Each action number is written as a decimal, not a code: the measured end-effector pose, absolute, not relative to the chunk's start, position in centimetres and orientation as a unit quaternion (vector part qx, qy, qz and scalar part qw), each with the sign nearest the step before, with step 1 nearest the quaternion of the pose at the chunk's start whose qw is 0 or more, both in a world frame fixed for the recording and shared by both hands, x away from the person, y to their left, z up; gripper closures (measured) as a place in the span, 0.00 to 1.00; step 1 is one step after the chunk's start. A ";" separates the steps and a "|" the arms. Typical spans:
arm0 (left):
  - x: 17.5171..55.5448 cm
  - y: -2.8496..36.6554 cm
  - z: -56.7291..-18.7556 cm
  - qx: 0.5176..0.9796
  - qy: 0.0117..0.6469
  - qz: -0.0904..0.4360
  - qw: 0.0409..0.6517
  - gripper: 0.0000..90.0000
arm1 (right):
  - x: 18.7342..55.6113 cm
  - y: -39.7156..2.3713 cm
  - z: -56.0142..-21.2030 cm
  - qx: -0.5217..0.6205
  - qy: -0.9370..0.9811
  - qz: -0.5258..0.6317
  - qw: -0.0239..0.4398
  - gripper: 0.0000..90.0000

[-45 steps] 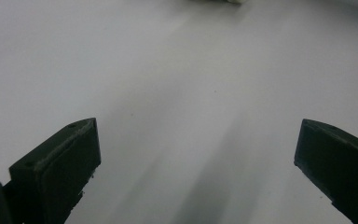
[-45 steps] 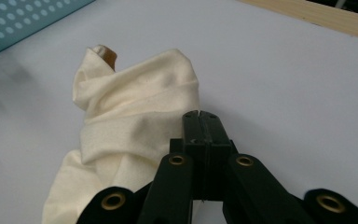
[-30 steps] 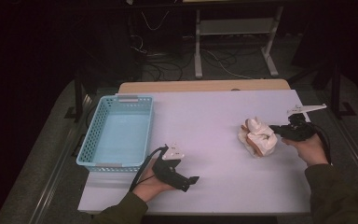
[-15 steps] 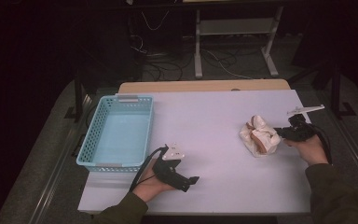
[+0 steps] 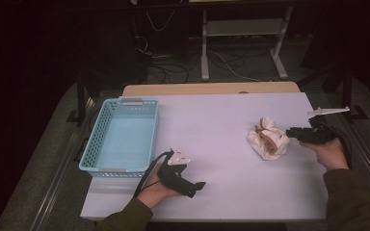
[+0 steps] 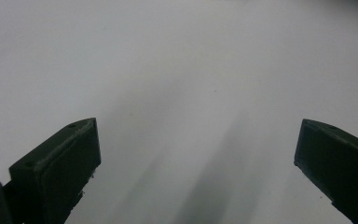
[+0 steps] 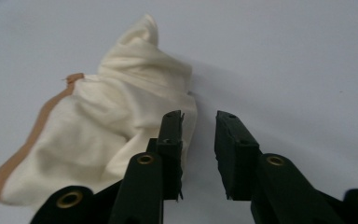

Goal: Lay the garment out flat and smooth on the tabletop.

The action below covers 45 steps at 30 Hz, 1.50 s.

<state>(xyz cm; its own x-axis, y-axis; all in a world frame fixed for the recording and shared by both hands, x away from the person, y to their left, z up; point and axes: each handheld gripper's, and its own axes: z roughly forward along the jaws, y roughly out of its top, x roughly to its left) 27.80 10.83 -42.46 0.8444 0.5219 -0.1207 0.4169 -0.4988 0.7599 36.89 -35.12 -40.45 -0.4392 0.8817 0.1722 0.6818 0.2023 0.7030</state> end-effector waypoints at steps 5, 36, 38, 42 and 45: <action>27.8 10.8 -42.5 0.863 0.272 0.062 0.420 0.00 | 36.3 -35.4 -39.3 0.510 0.758 0.382 0.139 0.68; 27.8 10.8 -42.5 0.864 0.271 0.062 0.420 0.00 | 35.2 -28.3 -37.5 0.433 0.813 0.375 0.101 0.56; 27.8 10.8 -42.5 0.863 0.271 0.063 0.421 0.00 | 35.4 -27.9 -37.7 0.432 0.815 0.372 0.100 0.56; 27.8 10.8 -42.5 0.864 0.270 0.062 0.420 0.00 | 35.9 -27.1 -38.1 0.432 0.818 0.368 0.098 0.57; 27.9 10.8 -42.5 0.864 0.270 0.062 0.421 0.00 | 36.3 -26.6 -38.5 0.432 0.820 0.364 0.096 0.58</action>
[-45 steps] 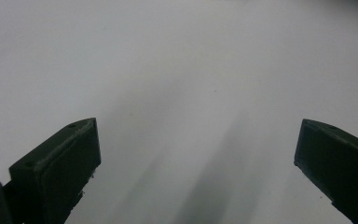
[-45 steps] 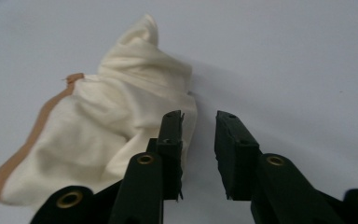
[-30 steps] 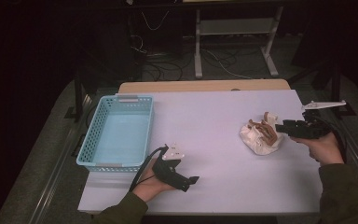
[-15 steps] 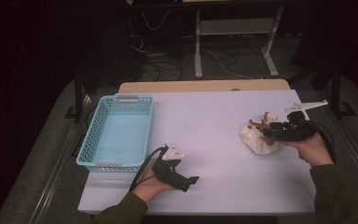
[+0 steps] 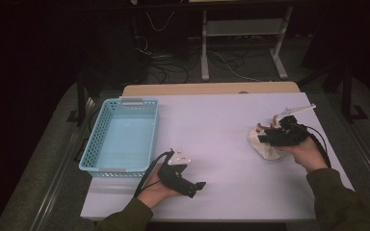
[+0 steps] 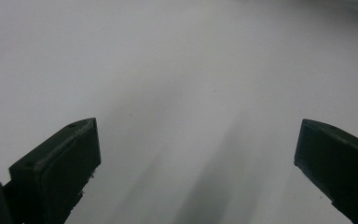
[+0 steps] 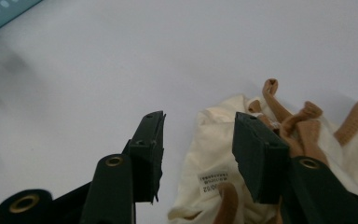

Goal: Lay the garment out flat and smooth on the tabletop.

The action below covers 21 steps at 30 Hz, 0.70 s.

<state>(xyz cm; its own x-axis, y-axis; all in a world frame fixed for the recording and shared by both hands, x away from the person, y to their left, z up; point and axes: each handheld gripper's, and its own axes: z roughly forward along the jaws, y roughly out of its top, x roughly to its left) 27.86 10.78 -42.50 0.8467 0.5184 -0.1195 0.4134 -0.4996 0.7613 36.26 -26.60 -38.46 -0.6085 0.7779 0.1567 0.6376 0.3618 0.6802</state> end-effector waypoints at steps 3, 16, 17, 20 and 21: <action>27.9 10.8 -42.5 0.864 0.269 0.062 0.421 0.00 | 36.6 -26.2 -39.0 0.434 0.823 0.353 0.098 0.59; 27.9 10.9 -42.4 0.868 0.262 0.064 0.416 0.00 | 37.6 -25.3 -40.8 0.435 0.838 0.311 0.112 0.59; 27.9 10.9 -42.4 0.868 0.262 0.064 0.416 0.00 | 37.6 -25.2 -40.9 0.434 0.839 0.309 0.113 0.59; 27.9 10.8 -42.4 0.868 0.263 0.063 0.416 0.00 | 37.8 -25.0 -41.2 0.432 0.841 0.304 0.119 0.59; 27.9 10.8 -42.4 0.868 0.264 0.063 0.416 0.00 | 37.9 -24.9 -41.4 0.431 0.842 0.300 0.122 0.60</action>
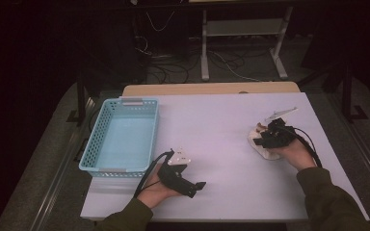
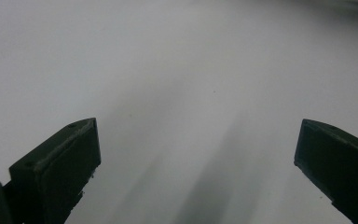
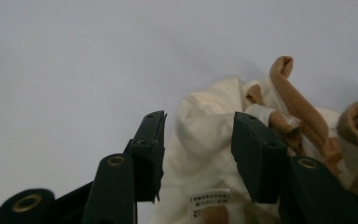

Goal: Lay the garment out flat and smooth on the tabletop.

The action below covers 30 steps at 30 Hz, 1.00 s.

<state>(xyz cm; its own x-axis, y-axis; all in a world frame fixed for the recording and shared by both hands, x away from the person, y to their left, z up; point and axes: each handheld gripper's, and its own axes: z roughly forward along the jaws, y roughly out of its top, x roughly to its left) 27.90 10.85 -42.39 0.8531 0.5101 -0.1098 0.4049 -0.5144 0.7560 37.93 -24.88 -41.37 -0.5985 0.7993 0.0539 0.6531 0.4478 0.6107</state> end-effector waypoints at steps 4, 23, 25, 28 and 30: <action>27.9 10.8 -42.4 0.864 0.269 0.063 0.421 0.00 | 38.3 -24.5 -42.0 0.429 0.847 0.285 0.129 0.63; 27.9 10.8 -42.4 0.864 0.268 0.064 0.421 0.00 | 38.3 -24.5 -41.8 0.408 0.854 0.294 0.132 0.93; 27.9 10.8 -42.4 0.864 0.268 0.064 0.421 0.00 | 38.1 -24.4 -41.5 0.405 0.854 0.299 0.133 0.93; 27.9 10.8 -42.4 0.864 0.268 0.064 0.421 0.00 | 38.0 -24.2 -41.3 0.401 0.853 0.305 0.132 0.93; 27.9 10.8 -42.4 0.864 0.268 0.064 0.421 0.00 | 37.8 -23.8 -40.9 0.396 0.854 0.312 0.128 0.93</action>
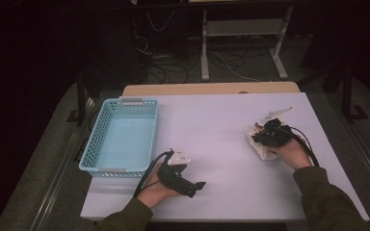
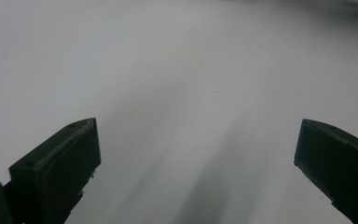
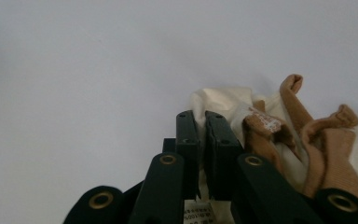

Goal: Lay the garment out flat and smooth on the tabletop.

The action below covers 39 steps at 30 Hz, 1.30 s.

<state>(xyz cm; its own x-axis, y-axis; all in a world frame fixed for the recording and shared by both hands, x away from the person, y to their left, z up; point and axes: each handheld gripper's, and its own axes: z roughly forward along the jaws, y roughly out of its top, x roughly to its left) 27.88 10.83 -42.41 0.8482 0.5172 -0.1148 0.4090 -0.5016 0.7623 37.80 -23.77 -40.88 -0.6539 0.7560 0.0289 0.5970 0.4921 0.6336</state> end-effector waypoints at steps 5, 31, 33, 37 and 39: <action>27.9 10.8 -42.4 0.864 0.268 0.064 0.421 0.00 | 37.5 -22.8 -40.4 0.382 0.857 0.324 0.121 0.93; 28.0 11.0 -42.3 0.869 0.263 0.064 0.414 0.00 | 36.1 -13.7 -39.9 0.289 0.883 0.365 0.057 0.93; 28.0 11.0 -42.3 0.868 0.263 0.064 0.415 0.00 | 35.9 -13.0 -39.9 0.281 0.885 0.367 0.051 0.93; 28.0 11.1 -42.4 0.868 0.264 0.064 0.415 0.00 | 35.5 -11.6 -40.0 0.268 0.888 0.371 0.038 0.93; 28.0 11.1 -42.3 0.868 0.264 0.064 0.415 0.00 | 35.2 -10.9 -40.0 0.265 0.889 0.372 0.032 0.93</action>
